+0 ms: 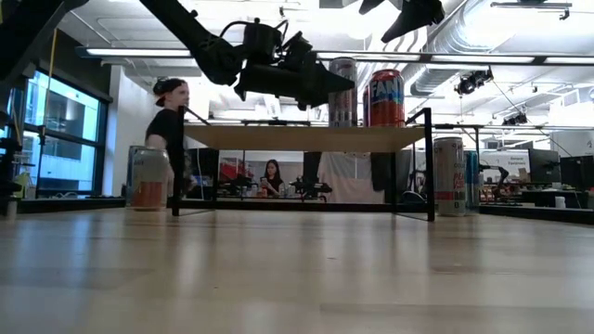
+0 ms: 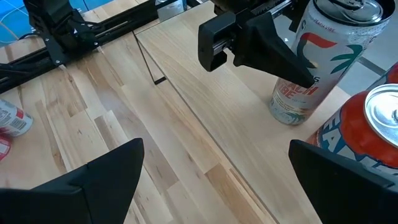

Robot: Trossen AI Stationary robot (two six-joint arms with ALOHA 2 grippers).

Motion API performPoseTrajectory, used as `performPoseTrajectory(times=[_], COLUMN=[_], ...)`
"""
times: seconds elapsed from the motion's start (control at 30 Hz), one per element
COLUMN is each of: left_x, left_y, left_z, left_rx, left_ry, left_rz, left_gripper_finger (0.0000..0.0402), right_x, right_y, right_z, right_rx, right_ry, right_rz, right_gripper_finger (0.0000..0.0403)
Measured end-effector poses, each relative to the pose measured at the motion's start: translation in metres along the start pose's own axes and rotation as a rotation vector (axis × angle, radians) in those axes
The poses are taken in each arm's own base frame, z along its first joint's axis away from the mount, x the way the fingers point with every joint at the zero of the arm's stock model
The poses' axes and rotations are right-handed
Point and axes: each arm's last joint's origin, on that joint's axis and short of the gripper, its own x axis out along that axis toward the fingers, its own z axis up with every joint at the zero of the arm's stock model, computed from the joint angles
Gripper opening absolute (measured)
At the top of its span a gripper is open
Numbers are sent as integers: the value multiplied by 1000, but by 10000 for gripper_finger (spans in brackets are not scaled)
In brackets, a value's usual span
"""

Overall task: Place canned beverage on shelf
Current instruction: Put the bottom right white-pink soda can on the shelf

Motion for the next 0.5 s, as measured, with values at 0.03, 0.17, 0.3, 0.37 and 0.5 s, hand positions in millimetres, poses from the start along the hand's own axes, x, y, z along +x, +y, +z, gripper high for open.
performPoseTrajectory(times=[0.03,0.17,0.3,0.37,0.5], left_x=[0,0,0,0,-1], left_y=[0,0,0,1,1], left_z=[0,0,0,0,2], left_rx=[-3,-3,10,19,21], left_ry=[1,-1,-1,-1,-2], left_rz=[0,0,1,2,8], left_gripper_finger=[256,257,263,274,310], right_x=[0,0,0,0,0], right_y=[0,0,0,0,-1], right_z=[0,0,0,0,0], right_rx=[0,1,20,26,26], right_ry=[0,0,-3,-9,-12], right_rz=[0,0,-5,-16,-22], right_gripper_finger=[386,386,386,386,386])
